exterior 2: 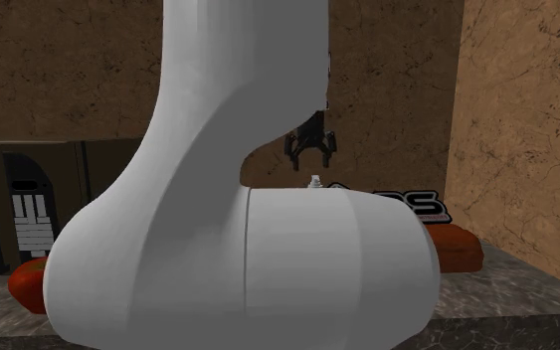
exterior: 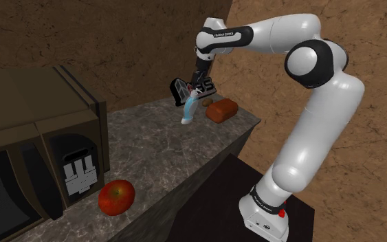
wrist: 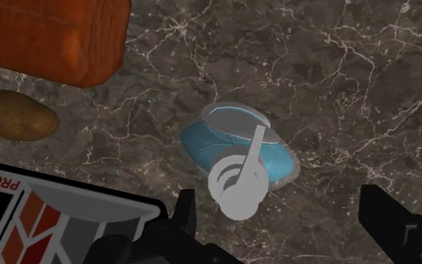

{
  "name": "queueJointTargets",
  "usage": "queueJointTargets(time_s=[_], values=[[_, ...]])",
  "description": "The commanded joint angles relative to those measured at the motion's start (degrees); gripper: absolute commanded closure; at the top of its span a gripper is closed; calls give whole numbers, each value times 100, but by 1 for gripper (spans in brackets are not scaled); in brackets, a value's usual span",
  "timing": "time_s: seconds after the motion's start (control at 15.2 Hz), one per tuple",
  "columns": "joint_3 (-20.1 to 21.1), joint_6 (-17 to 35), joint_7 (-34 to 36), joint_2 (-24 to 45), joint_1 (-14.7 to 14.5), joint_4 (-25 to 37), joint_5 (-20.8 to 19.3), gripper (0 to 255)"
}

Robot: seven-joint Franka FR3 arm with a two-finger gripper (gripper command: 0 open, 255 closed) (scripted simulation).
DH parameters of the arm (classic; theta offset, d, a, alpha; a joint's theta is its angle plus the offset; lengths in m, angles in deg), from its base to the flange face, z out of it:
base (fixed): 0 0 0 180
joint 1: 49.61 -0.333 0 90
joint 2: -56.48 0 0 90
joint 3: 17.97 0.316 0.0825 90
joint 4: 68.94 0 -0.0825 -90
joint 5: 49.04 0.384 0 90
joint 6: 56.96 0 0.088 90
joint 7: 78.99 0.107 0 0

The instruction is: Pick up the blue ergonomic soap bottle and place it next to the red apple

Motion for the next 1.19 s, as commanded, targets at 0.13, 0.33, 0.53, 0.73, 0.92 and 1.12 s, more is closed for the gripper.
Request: queueJointTargets(time_s=[0.13,0.33,0.53,0.73,0.92,1.12], values=[[-25,46,-164,568,99,456,149,0],[-22,258,-175,627,105,302,164,0],[-17,507,-189,711,114,135,187,0],[-17,507,-189,711,114,135,187,0],[-17,507,-189,711,114,135,187,0],[-17,506,-189,711,114,136,187,255]])
